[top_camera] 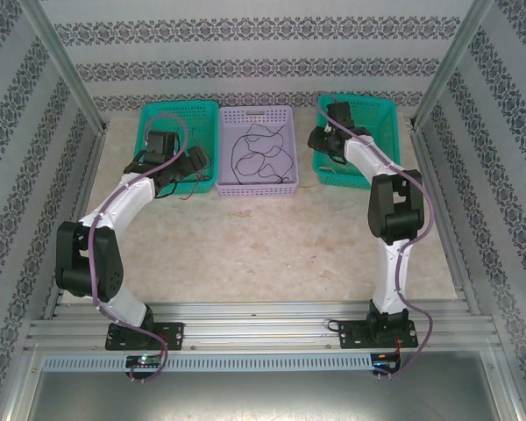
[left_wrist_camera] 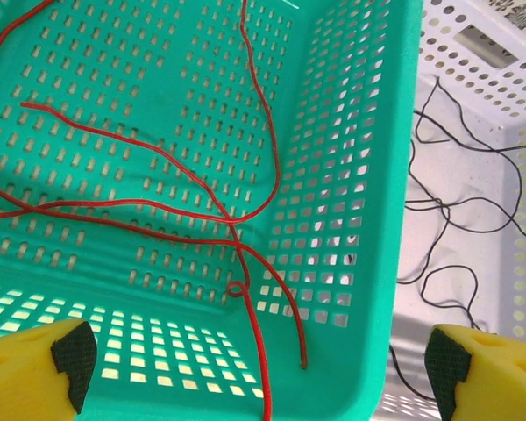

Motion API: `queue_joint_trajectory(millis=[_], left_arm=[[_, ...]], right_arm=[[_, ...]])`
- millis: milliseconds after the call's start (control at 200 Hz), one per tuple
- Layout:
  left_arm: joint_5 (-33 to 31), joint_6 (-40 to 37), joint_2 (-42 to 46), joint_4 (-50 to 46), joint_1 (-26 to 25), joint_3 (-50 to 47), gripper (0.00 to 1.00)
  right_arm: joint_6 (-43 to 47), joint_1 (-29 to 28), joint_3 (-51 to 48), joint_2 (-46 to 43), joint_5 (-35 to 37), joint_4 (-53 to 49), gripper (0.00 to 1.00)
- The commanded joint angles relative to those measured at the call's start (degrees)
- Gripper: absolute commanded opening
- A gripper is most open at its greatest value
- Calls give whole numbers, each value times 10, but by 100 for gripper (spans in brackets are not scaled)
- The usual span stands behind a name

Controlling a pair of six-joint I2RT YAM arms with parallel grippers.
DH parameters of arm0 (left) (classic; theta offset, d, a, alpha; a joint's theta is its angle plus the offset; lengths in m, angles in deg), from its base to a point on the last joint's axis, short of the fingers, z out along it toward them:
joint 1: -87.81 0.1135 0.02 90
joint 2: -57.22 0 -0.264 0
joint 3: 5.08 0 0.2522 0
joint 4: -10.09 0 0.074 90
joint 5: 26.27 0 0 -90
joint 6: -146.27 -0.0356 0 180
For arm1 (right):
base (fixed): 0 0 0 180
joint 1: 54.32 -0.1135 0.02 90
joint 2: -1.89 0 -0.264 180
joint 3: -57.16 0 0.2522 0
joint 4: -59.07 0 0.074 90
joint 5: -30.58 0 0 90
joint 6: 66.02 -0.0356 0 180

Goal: Untangle the cables

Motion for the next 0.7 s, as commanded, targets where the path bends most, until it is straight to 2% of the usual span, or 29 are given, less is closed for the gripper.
queue_joint_trajectory(millis=[0,195,440,694], left_arm=[[-11,-7,9,-18,-5,-9,97],[-16,-9,9,-20,-6,-5,97],[-16,-6,2,-18,-6,-6,97],[-19,-7,-2,-17,-7,-5,97]], right_arm=[[-36,29,-17,-34,-15,42,41],[-140,64,-50,-18,-108,143,42],[-185,56,14,45,-109,123,43],[-215,53,147,139,-114,73,44]])
